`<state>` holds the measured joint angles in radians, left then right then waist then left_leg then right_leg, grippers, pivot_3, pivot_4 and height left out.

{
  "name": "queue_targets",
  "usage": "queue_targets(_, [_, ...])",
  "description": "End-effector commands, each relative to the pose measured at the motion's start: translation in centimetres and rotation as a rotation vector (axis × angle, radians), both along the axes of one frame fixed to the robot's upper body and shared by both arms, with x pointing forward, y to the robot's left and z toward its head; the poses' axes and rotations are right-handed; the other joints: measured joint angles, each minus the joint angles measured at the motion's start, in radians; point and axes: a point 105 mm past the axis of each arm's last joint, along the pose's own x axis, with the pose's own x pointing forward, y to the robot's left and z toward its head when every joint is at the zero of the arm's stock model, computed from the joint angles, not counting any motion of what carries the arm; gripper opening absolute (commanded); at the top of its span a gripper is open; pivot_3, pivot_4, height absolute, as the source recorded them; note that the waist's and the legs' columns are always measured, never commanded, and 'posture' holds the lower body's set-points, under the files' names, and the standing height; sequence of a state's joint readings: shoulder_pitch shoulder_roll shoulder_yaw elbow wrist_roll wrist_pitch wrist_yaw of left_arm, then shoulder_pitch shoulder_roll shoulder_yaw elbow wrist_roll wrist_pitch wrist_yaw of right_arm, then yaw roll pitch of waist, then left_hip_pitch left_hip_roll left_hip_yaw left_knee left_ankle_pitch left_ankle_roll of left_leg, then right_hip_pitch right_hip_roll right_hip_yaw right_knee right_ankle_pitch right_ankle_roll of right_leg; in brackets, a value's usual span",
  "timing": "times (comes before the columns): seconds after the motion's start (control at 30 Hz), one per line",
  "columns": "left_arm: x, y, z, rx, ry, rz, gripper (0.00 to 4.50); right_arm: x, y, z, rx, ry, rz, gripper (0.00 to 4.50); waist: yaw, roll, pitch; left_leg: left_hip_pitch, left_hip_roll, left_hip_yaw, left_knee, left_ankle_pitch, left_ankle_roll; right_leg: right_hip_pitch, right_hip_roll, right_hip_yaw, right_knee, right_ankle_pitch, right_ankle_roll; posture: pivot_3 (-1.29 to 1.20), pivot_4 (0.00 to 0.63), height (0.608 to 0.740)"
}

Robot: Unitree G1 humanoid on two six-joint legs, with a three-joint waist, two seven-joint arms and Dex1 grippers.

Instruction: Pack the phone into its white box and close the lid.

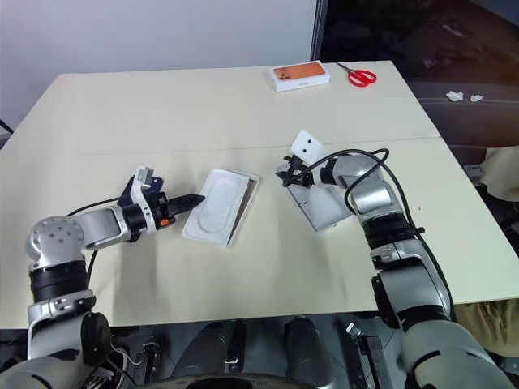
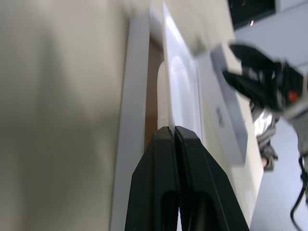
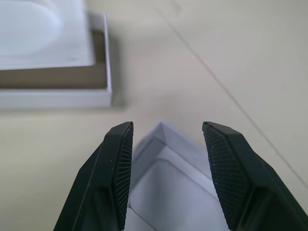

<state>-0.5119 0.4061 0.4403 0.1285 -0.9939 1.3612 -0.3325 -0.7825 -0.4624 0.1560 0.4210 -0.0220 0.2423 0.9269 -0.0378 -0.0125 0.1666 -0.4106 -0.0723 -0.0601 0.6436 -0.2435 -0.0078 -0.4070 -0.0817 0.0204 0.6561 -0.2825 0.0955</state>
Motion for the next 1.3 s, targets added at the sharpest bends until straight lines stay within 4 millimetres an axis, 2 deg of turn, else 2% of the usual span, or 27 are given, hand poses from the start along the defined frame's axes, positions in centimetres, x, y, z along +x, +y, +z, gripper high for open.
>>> queue_targets(0.03, [0.5,0.1,0.5,0.028,-0.028,-0.017,0.00,-0.3,-0.8,1.1,0.021,-0.032,-0.031,2.38,0.002,0.000,0.000,0.000,0.000,0.000,0.000,0.000,0.000,0.000,0.000,0.000,0.000,0.000,0.000,0.00,0.150,0.740])
queue_targets(0.23, [0.6,-1.5,0.3,0.040,-0.034,-0.095,0.00,-0.6,-0.6,1.2,0.039,-0.029,-0.042,2.38,0.007,0.000,0.000,0.000,0.000,0.000,0.000,0.000,0.000,0.000,0.000,0.000,0.000,0.000,0.000,0.00,0.150,0.740])
queue_targets(0.47, [0.8,-1.9,0.0,0.063,-0.048,-0.110,0.00,-0.9,-0.4,0.8,0.039,-0.026,-0.042,2.38,0.012,0.000,0.000,0.000,0.000,0.000,0.000,0.000,0.000,0.000,0.000,0.000,0.000,0.000,0.000,0.00,0.150,0.740])
queue_targets(0.57, [1.0,-1.8,0.2,0.062,-0.053,-0.103,0.94,-1.0,-0.4,0.7,0.036,-0.026,-0.042,2.43,0.019,0.000,0.000,0.000,0.000,0.000,0.000,0.000,0.000,0.000,0.000,0.000,0.000,0.000,0.000,0.00,0.150,0.740])
queue_targets(0.77, [1.2,-1.4,1.2,0.075,-0.085,-0.090,3.95,-0.9,-0.2,0.4,0.033,-0.021,-0.040,2.43,0.024,0.000,0.000,0.000,0.000,0.000,0.001,0.000,0.000,0.001,0.000,0.000,0.000,0.000,0.000,0.00,0.150,0.740])
queue_targets(0.93, [1.4,-1.3,3.4,0.078,-0.137,-0.070,3.95,-1.6,0.1,-0.3,0.041,0.004,-0.032,2.43,0.024,0.000,0.000,0.000,0.000,0.000,0.001,0.000,0.000,0.001,0.000,0.000,0.000,0.000,0.000,0.00,0.150,0.740])
queue_targets(1.2, [0.5,-1.8,4.3,0.084,-0.164,-0.103,3.95,-1.4,0.6,0.2,0.051,-0.003,-0.028,2.43,0.021,0.000,0.000,0.000,0.000,0.000,0.001,0.000,0.000,0.000,0.000,0.000,0.000,0.000,0.000,0.00,0.150,0.740])
queue_targets(1.3, [0.2,-1.0,4.2,0.123,-0.165,-0.089,3.95,-1.5,0.8,0.5,0.063,-0.007,-0.019,2.43,0.022,0.000,0.000,0.000,0.000,0.000,0.001,0.000,0.000,0.000,0.000,0.000,0.000,0.000,0.000,0.00,0.150,0.740])
